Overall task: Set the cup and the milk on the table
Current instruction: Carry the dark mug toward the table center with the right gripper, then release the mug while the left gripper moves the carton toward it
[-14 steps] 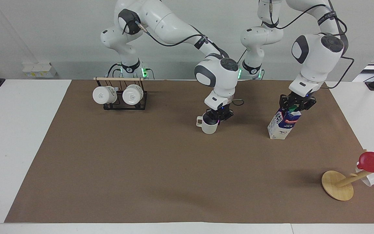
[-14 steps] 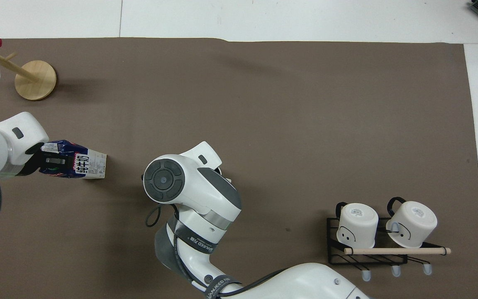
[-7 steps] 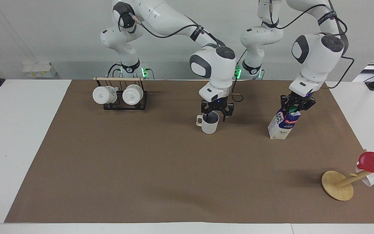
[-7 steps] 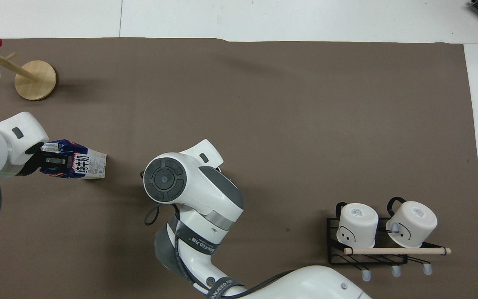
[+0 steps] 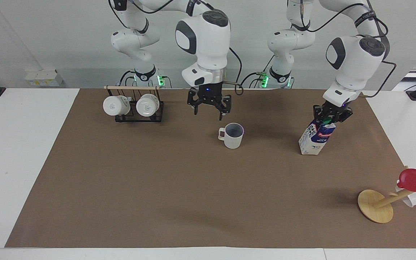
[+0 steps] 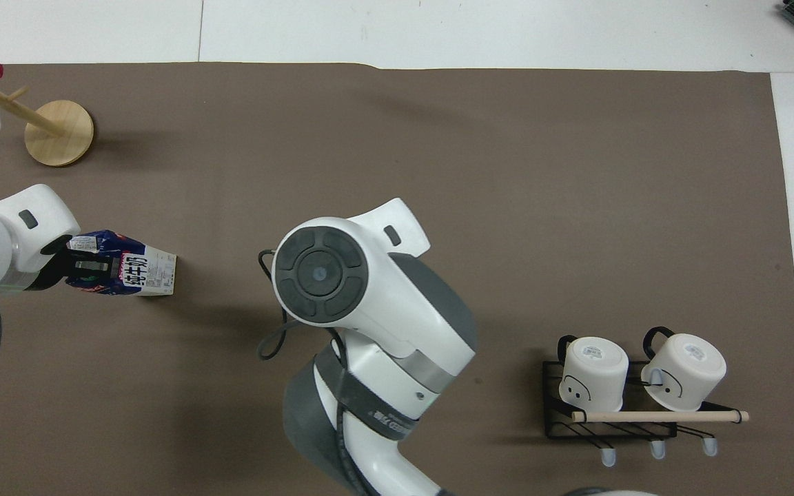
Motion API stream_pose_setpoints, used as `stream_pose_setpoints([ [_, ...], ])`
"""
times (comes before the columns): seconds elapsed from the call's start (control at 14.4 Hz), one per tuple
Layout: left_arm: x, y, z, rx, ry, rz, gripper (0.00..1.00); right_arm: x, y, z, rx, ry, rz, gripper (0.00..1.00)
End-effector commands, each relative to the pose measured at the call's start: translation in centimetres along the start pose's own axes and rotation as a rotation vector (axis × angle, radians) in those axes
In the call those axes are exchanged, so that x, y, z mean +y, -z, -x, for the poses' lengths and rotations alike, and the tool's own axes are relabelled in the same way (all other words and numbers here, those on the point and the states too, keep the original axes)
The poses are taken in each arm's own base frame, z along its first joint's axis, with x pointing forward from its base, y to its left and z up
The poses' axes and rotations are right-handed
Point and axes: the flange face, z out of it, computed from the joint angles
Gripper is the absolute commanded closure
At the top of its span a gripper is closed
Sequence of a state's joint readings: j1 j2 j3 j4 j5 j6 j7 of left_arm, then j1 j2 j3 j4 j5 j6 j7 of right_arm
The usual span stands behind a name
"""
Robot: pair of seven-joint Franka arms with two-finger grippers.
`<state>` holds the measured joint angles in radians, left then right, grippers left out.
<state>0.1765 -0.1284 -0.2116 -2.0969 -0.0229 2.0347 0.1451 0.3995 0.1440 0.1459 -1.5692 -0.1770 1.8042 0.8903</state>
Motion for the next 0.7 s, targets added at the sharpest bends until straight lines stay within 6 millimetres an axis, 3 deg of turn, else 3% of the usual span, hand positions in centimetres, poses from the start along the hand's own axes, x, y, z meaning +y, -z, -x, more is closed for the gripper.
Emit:
stream_pose_setpoints([
  [0.0,1.5,2.3,-0.7,-0.030,0.047,0.014,0.59,7.1,1.8,-1.6,-0.009,-0.022,0.021,0.00],
  [0.28,9.7,3.2,-1.0,-0.031,0.102,0.018,0.59,17.1,4.1,-6.1,-0.046,0.024,-0.011,0.00],
  [0.49,14.6,3.5,-0.3,-0.026,0.135,0.021,0.59,21.1,5.0,-7.4,-0.064,0.096,0.004,0.00],
  [0.63,17.5,3.5,0.5,-0.030,0.154,0.035,0.59,23.4,7.0,-9.0,-0.069,0.161,-0.015,0.00],
])
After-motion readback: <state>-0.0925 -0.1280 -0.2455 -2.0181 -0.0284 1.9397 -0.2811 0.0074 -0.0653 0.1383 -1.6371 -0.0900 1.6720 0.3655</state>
